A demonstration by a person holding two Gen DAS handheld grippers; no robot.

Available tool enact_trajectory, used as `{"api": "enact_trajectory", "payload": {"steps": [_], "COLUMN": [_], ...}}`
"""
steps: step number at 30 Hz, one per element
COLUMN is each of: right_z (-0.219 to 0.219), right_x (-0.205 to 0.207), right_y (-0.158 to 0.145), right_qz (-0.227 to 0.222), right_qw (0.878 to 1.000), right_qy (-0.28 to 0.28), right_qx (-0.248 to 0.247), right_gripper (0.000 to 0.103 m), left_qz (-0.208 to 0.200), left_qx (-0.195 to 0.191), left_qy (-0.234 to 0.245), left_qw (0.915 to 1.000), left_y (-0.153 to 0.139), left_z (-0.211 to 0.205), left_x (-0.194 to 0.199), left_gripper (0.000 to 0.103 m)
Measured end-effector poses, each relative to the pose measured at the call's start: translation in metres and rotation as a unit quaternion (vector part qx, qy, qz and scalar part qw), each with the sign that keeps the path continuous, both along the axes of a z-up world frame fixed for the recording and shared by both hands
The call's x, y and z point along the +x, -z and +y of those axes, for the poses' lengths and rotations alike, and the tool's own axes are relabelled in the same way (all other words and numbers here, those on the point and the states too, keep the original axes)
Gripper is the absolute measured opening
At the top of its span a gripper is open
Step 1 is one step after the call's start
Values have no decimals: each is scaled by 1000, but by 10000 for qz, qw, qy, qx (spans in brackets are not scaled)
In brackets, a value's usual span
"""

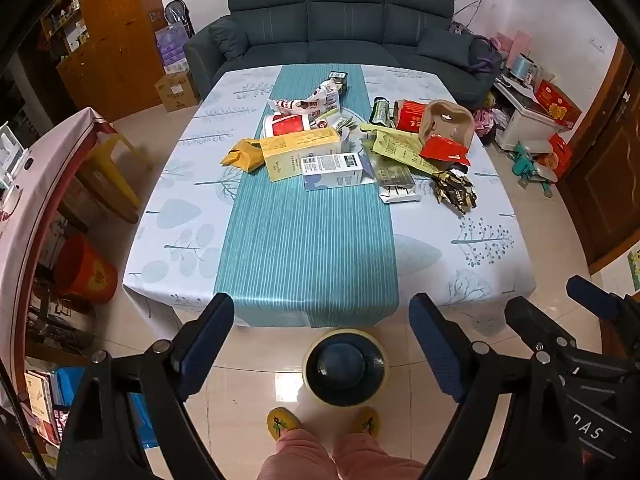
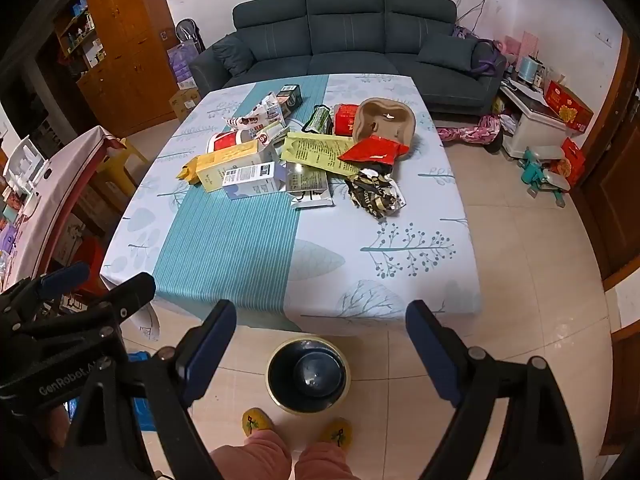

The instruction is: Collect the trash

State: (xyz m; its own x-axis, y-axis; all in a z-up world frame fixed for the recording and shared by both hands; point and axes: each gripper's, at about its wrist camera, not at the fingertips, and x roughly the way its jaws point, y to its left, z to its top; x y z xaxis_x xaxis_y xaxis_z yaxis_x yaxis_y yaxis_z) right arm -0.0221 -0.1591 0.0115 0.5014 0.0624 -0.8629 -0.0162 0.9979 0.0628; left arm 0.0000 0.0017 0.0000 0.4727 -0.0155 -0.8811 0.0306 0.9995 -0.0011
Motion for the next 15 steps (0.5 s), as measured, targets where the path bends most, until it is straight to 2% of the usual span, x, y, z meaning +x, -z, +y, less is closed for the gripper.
{"api": "enact_trajectory", "payload": {"steps": [15], "right_z": [-1], "right_x": [-6], "right_y": [-4], "right_qz": [-12], "right_qw": [10000], "right_qy": [-4], "right_qx": [-5], "right_gripper": [87], "left_qz": [33], "left_qx": [-115], "left_qy": [-3], "left_qw": [9999], "left_y": [-4], "left_z": [-1], "left_x": [-9], "left_gripper": [87]}}
